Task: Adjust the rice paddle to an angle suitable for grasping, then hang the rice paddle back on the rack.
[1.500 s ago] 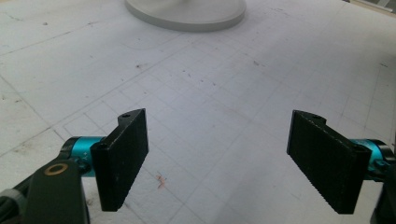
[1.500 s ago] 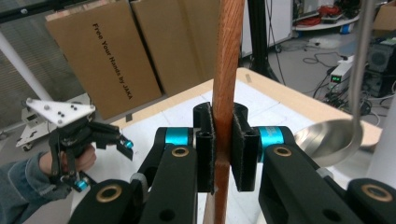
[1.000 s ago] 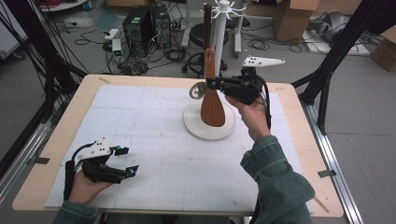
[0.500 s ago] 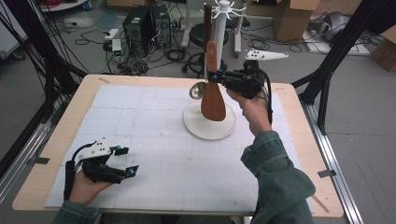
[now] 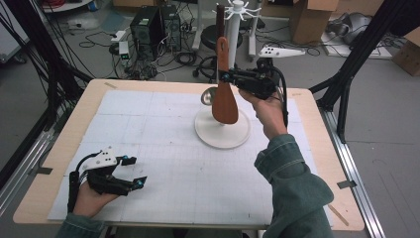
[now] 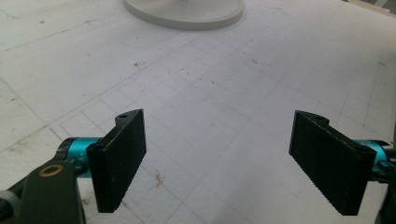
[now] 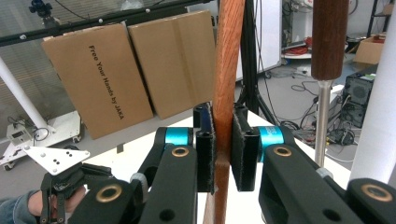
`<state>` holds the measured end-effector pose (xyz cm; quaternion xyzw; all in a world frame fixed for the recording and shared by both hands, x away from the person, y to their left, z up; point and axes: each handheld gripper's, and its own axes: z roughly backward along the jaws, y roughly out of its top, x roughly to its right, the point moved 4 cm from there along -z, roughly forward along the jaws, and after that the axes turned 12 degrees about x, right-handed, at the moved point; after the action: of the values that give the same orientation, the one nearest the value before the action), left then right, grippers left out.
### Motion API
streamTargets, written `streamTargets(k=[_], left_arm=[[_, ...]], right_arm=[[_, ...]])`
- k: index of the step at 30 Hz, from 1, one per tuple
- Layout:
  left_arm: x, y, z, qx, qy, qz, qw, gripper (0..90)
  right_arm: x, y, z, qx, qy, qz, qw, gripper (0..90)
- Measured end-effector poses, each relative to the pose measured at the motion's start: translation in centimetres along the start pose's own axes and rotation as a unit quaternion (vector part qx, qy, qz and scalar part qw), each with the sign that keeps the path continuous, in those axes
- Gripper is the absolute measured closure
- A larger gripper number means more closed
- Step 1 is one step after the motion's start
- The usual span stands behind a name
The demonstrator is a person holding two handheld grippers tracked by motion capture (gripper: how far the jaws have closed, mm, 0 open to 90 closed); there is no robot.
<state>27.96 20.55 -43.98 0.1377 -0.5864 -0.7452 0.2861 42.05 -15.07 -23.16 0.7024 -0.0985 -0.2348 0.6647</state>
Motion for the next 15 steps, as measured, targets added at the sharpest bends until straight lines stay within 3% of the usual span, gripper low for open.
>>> streamTargets(k=[15], left_arm=[[0.08,0.12,0.13,0.001,-0.001,-0.003,1.0,19.2]], right_arm=[[0.01,0.34,-0.05,0.002,-0.001,0.004,1.0,82.5]])
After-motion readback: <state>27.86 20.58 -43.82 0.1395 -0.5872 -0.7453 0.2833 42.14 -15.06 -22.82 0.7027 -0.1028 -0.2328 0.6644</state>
